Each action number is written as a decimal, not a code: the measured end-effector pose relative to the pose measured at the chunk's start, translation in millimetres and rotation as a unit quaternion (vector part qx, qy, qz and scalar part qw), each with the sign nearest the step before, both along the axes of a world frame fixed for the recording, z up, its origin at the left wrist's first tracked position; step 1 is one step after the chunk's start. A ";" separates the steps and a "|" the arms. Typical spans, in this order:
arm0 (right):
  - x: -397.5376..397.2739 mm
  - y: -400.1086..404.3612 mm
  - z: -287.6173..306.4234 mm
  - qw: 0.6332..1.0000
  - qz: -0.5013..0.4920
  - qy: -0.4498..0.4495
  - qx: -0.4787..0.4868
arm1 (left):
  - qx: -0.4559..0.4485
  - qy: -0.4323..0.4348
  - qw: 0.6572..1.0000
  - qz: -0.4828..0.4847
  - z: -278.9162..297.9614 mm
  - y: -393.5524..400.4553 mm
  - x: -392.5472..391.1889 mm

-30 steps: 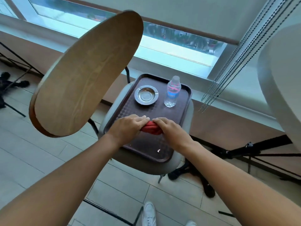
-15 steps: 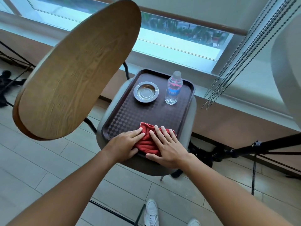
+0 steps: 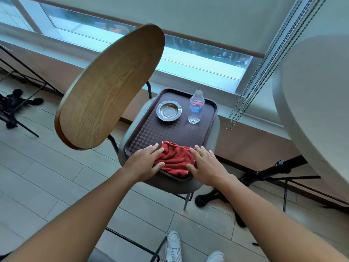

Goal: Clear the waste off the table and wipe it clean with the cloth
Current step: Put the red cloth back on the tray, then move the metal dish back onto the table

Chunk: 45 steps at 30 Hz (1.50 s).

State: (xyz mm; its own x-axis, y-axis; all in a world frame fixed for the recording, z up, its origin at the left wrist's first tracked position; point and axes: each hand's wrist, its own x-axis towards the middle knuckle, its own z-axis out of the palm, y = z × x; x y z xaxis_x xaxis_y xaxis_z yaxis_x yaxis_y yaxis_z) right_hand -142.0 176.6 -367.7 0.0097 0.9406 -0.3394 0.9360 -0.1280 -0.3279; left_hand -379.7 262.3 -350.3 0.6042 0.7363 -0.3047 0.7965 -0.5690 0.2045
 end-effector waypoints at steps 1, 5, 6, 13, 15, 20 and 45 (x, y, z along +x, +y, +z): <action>1.6 -2.6 5.0 1.000 -0.003 -0.007 0.012 | 0.002 0.003 1.000 0.004 6.3 -1.5 0.9; 5.7 -10.9 36.9 0.997 -0.017 0.000 0.077 | 0.019 0.001 0.999 0.026 38.4 -11.7 8.9; 6.2 -11.6 45.6 0.996 -0.020 0.004 0.084 | 0.021 -0.003 0.999 0.033 46.6 -14.5 11.8; 8.3 -17.8 89.5 0.995 -0.022 0.027 0.091 | 0.059 -0.024 0.996 0.068 91.6 -41.3 31.9; 9.5 -20.0 94.7 0.995 -0.016 0.033 0.092 | 0.067 -0.024 0.995 0.075 96.2 -47.3 35.9; 9.2 -20.2 97.4 0.995 -0.017 0.052 0.083 | 0.076 -0.030 0.992 0.097 97.9 -53.2 44.0; -32.4 185.8 4.0 0.973 -0.181 0.145 0.018 | -0.061 -0.132 0.961 0.234 8.4 166.8 60.9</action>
State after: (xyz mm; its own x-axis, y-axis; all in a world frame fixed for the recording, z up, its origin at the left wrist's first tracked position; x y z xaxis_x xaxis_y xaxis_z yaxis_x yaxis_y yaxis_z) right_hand -174.4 362.5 -363.7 0.2507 0.9050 -0.3437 0.6989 -0.4149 -0.5826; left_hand -318.8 429.1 -341.9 0.2840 0.9145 -0.2881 0.8703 -0.1198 0.4777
